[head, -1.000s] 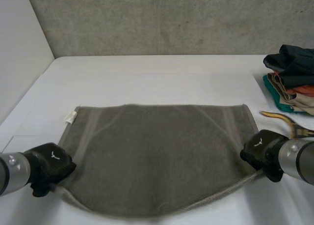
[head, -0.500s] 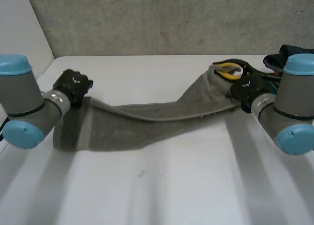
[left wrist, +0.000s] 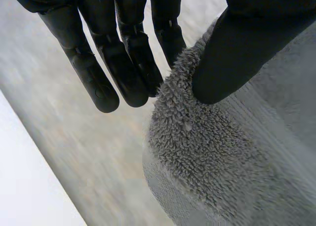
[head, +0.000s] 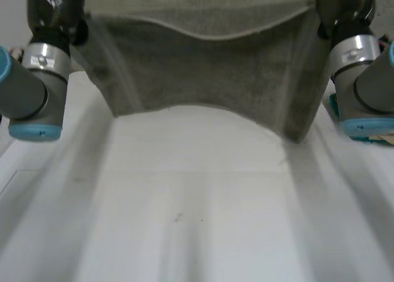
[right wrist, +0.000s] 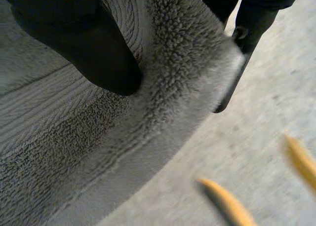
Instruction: Fold the laundry.
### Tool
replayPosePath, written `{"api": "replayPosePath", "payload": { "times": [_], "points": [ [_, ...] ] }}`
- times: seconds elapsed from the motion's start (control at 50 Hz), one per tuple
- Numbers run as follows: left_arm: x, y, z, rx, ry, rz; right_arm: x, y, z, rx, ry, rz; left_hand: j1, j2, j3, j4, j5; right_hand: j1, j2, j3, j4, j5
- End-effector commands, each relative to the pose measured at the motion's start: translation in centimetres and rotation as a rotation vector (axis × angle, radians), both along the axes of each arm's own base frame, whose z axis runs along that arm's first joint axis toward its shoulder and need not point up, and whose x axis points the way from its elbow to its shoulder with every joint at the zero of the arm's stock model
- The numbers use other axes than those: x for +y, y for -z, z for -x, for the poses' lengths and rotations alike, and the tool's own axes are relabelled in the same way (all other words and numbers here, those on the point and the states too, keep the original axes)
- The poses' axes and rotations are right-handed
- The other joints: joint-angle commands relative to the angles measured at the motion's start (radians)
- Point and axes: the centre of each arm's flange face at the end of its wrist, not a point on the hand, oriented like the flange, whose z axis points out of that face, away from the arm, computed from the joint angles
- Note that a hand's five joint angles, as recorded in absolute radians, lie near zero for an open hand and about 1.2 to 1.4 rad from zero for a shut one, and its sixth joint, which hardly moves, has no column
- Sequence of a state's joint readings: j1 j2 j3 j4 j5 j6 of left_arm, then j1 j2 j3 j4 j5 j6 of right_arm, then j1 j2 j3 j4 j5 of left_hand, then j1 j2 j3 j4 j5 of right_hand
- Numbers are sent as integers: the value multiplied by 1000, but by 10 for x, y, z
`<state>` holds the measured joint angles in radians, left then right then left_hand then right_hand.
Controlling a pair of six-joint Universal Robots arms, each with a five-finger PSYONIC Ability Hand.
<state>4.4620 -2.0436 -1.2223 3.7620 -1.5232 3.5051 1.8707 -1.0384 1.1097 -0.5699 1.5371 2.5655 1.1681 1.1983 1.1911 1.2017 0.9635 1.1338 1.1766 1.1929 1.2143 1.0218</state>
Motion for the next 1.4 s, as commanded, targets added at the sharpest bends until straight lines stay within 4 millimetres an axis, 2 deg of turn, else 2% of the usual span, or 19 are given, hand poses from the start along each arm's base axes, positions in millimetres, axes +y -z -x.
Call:
{"api": "replayPosePath", "payload": {
  "times": [0.02,0.1,0.2,0.26,0.44,0.52,0.62,0.7,0.8,0.86,0.94,1.0,1.02,1.06,1.1,1.12,1.2,1.28,1.4],
  "points": [
    [23,70,-6,-114,-3,-372,10,64,3,123,0,-356,228,198,205,195,258,262,220,203,182,200],
    [53,104,-13,-192,-2,-562,32,98,14,206,3,-611,228,198,205,195,258,262,220,203,182,200],
    [112,107,-27,-348,38,-652,82,130,27,352,-34,-928,228,198,205,195,258,262,220,203,182,200],
    [131,105,-33,-412,54,-659,102,121,33,389,-41,-970,228,198,205,195,258,262,220,203,182,200],
    [202,69,-57,-666,56,-760,160,53,69,538,6,-951,228,198,205,195,258,262,220,203,182,200],
    [211,43,-58,-671,56,-719,178,27,74,546,2,-897,228,198,205,195,258,262,220,203,182,200],
    [199,25,-59,-646,15,-619,183,18,70,540,-38,-848,228,198,205,195,258,262,220,203,182,200],
    [182,32,-60,-639,-4,-607,181,24,69,546,-56,-871,228,198,205,195,258,262,220,203,182,200],
    [140,71,-52,-664,21,-699,144,62,62,565,-54,-969,228,198,205,195,258,262,220,203,182,200],
    [118,85,-48,-666,30,-727,124,73,59,564,-30,-976,228,198,205,195,258,262,220,203,182,200],
    [77,88,-35,-658,31,-674,75,72,55,497,72,-871,228,198,205,195,258,262,220,203,182,200],
    [47,63,-13,-624,17,-526,51,56,50,423,116,-749,228,198,205,195,258,262,220,203,182,200],
    [40,53,-8,-607,8,-476,37,37,42,351,130,-623,228,198,205,195,258,262,220,203,182,200],
    [16,12,3,-510,-43,-274,26,15,34,276,127,-495,228,198,205,195,258,262,220,203,182,200],
    [6,-16,8,-428,-67,-137,12,-20,27,148,116,-282,228,198,205,195,258,262,220,203,182,200],
    [-1,-41,9,-334,-84,-3,9,-29,25,109,109,-218,228,198,205,195,258,262,220,203,182,200],
    [-11,-89,5,-110,-101,296,3,-69,22,-53,70,77,228,198,205,195,258,262,220,203,182,200],
    [-10,-101,1,-32,-105,374,6,-85,23,-95,65,202,228,198,205,195,258,262,220,203,182,200],
    [-13,-69,3,-71,-93,203,-1,-64,18,-63,41,143,228,198,205,195,258,262,220,203,182,200]
  ]
}}
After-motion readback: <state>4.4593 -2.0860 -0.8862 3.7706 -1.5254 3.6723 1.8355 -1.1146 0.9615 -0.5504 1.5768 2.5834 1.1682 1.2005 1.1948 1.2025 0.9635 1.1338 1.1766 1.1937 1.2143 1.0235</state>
